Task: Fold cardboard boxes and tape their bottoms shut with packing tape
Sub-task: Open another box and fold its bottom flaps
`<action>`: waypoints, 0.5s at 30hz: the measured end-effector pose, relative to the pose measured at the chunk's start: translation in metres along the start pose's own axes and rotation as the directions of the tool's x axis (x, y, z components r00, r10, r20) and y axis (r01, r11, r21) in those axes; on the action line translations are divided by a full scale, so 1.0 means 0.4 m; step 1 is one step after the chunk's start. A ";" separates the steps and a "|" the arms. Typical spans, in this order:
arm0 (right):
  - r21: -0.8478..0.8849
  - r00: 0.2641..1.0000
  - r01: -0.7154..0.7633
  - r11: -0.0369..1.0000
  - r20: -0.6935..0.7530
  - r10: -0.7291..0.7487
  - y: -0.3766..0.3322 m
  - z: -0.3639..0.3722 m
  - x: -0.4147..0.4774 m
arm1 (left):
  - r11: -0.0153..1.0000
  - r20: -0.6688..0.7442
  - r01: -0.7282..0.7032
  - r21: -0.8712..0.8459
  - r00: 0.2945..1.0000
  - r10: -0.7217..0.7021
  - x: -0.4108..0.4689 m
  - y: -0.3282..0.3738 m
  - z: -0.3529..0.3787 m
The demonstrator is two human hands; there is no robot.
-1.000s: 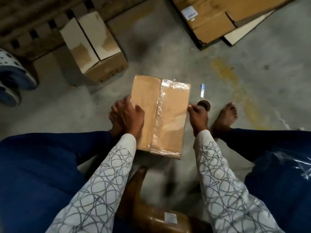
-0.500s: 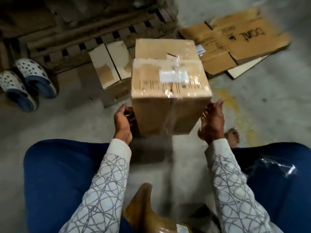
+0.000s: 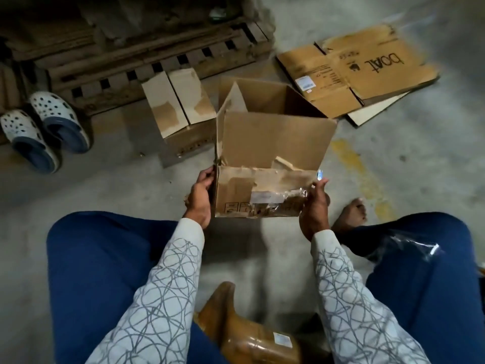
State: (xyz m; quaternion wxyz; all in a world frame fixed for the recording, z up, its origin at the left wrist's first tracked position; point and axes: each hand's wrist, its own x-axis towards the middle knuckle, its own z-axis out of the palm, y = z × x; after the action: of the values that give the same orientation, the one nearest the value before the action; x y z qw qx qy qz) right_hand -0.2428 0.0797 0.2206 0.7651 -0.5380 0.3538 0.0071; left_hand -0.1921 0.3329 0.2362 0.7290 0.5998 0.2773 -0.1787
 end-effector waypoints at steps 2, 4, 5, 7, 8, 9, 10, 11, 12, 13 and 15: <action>-0.009 0.999 -0.033 0.999 -0.025 0.033 -0.011 -0.002 0.006 | 0.999 -0.033 -0.002 -0.053 0.999 0.000 0.006 0.002 -0.005; -0.004 0.994 -0.102 0.995 -0.038 0.102 -0.004 0.001 0.020 | 0.998 -0.039 0.058 -0.016 0.998 -0.058 0.018 -0.019 -0.002; -0.007 0.990 -0.135 0.991 -0.044 0.134 0.004 0.003 0.022 | 0.995 -0.029 0.098 0.003 0.995 -0.098 0.030 -0.049 0.008; 0.016 0.977 -0.203 0.979 -0.070 0.203 0.024 0.004 0.008 | 0.988 -0.008 0.153 0.033 0.988 -0.153 0.018 -0.099 0.028; 0.032 0.966 -0.243 0.969 -0.083 0.245 0.039 -0.005 0.005 | 0.979 0.028 0.202 0.030 0.979 -0.203 0.014 -0.129 0.040; 0.047 0.957 -0.272 0.961 -0.089 0.276 0.053 -0.012 0.001 | 0.967 0.042 0.253 0.040 0.966 -0.254 0.023 -0.166 0.042; 0.052 0.951 -0.288 0.956 -0.101 0.292 0.068 -0.023 0.003 | 0.951 0.044 0.308 0.034 0.950 -0.309 0.021 -0.189 0.045; 0.059 0.946 -0.297 0.953 -0.119 0.302 0.085 -0.035 0.006 | 0.933 0.032 0.358 0.040 0.933 -0.359 0.023 -0.212 0.044; 0.053 0.940 -0.310 0.949 -0.133 0.315 0.097 -0.046 0.009 | 0.915 0.020 0.400 0.057 0.915 -0.402 0.021 -0.226 0.043; 0.037 0.938 -0.317 0.948 -0.136 0.319 0.099 -0.056 0.013 | 0.906 0.003 0.416 0.083 0.909 -0.418 0.026 -0.242 0.043; -0.040 0.940 -0.325 0.945 -0.122 0.318 0.094 -0.071 0.029 | 0.896 -0.015 0.423 0.135 0.905 -0.425 0.031 -0.248 0.049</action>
State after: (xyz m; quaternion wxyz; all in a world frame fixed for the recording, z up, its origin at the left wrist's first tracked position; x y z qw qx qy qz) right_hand -0.2640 0.0676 0.1786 0.7159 -0.4949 0.4796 0.1118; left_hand -0.2377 0.2934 0.1540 0.6322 0.5717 0.3832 -0.3558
